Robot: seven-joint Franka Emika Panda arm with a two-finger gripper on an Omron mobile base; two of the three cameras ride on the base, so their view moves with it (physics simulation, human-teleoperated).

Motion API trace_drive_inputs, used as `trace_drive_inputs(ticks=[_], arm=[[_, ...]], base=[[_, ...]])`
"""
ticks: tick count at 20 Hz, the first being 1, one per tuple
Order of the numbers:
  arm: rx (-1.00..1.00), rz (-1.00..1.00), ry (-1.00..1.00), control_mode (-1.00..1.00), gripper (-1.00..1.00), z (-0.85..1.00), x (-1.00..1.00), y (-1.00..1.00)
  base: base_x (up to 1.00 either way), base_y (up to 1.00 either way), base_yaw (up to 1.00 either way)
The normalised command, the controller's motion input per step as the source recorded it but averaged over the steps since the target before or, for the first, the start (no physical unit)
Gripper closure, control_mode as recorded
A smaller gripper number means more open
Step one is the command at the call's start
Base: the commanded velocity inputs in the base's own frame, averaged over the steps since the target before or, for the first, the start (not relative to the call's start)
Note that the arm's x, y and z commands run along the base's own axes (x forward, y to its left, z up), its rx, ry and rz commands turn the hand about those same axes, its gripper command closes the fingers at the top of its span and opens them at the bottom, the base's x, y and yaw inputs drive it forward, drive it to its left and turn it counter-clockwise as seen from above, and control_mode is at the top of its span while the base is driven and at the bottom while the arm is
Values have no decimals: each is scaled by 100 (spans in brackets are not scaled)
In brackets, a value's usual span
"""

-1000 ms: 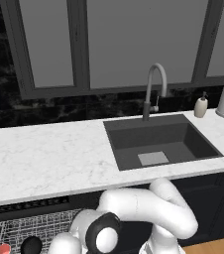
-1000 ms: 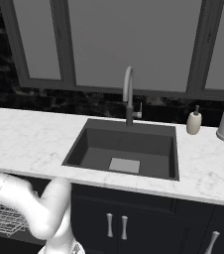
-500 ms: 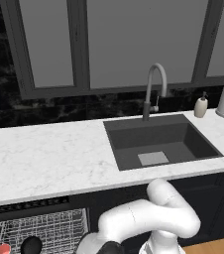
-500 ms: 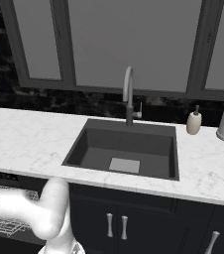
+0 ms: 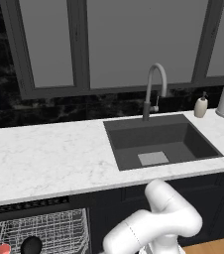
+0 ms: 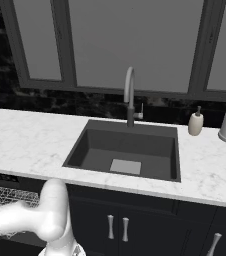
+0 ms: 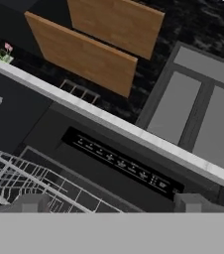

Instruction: Pick up the cup and bowl from the counter, place them in the dishwasher, and close the dishwasher door.

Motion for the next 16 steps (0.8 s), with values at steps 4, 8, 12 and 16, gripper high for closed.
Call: trace_drive_inputs(ticks=[4,8,12,16], arm=[[-1,0,1,-100,-100,-60,0,34],[-1,-1,2,-100,-100,-56,0,48],[-3,-9,11,-100,-100,-68,8,21],[-1,-8,7,-100,-100,-34,-8,28]], base=[[0,0,0],[0,0,0],[0,0,0],[0,0,0]])
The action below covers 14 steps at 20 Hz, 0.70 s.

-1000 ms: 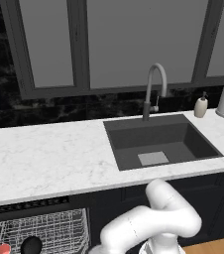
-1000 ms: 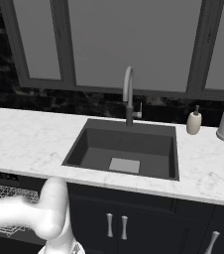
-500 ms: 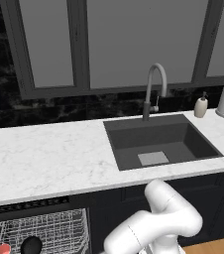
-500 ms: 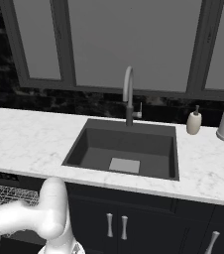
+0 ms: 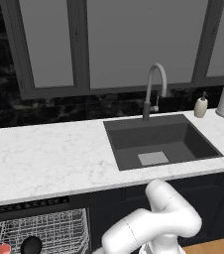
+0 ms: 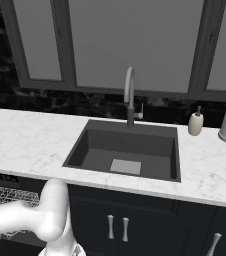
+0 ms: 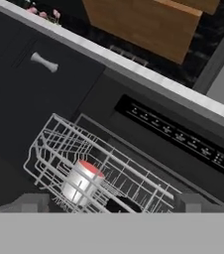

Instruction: Pick up the cup and bowl from the counter, place them in the dishwasher, and close the dishwasher door.

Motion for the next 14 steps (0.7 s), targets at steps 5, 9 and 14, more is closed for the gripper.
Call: trace_drive_inputs(ticks=[5,9,14], arm=[[0,0,-2,-100,-100,0,-60,5],[0,0,-13,-100,-100,-1,-94,5],[0,0,-4,-100,-100,-48,-62,0]], base=[[0,0,0],[0,0,0],[0,0,0]])
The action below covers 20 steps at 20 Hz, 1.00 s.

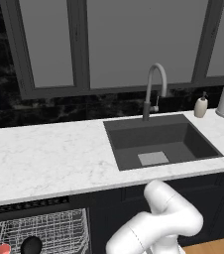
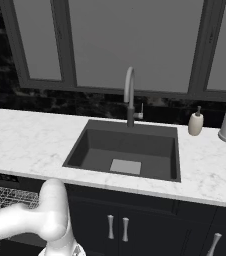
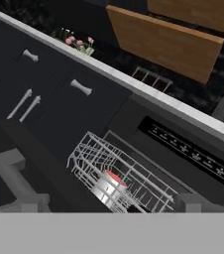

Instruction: Pick up the cup and bowl from the counter, place them in the dishwasher, and close the dishwasher door.

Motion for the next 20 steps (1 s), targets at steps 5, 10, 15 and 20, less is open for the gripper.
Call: trace_drive_inputs(ticks=[5,10,15,20], arm=[[0,0,0,-100,-100,-100,-3,-1],[-5,0,6,-100,-100,-100,-5,0],[-9,-1,6,-100,-100,-97,10,0],[-2,-6,-16,-100,-100,-47,62,-18]], base=[[0,0,0],[0,0,0],[0,0,0],[0,0,0]])
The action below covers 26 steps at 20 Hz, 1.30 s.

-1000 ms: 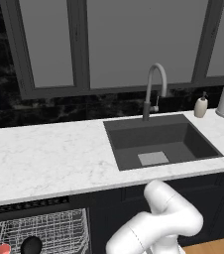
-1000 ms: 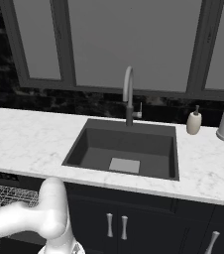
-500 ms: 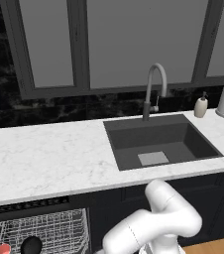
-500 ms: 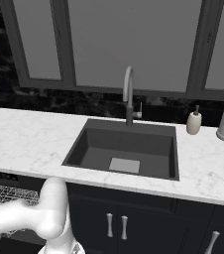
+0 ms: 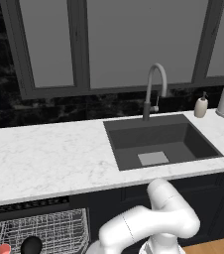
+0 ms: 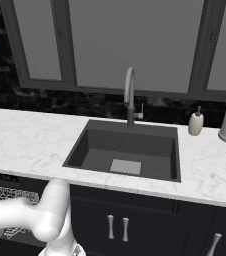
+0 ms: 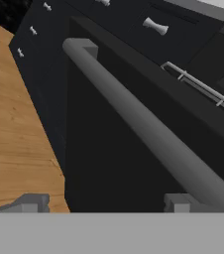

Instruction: Pick up the cup and bowl from the counter, place them in the dishwasher, and close the dishwasher door.

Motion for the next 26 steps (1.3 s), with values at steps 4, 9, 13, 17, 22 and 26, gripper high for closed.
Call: trace_drive_inputs(ticks=[4,9,13,17,22,26], arm=[[0,-7,-20,-100,-100,-39,76,-44],[1,-9,-23,-100,-100,-2,59,-31],[2,-17,-8,-100,-100,17,93,-17],[4,-20,-9,-100,-100,22,65,-24],[12,-26,-9,-100,-100,28,79,-44],[17,-30,-15,-100,-100,40,95,-49]], base=[[0,0,0],[0,0,0],[0,0,0],[0,0,0],[0,0,0],[0,0,0]])
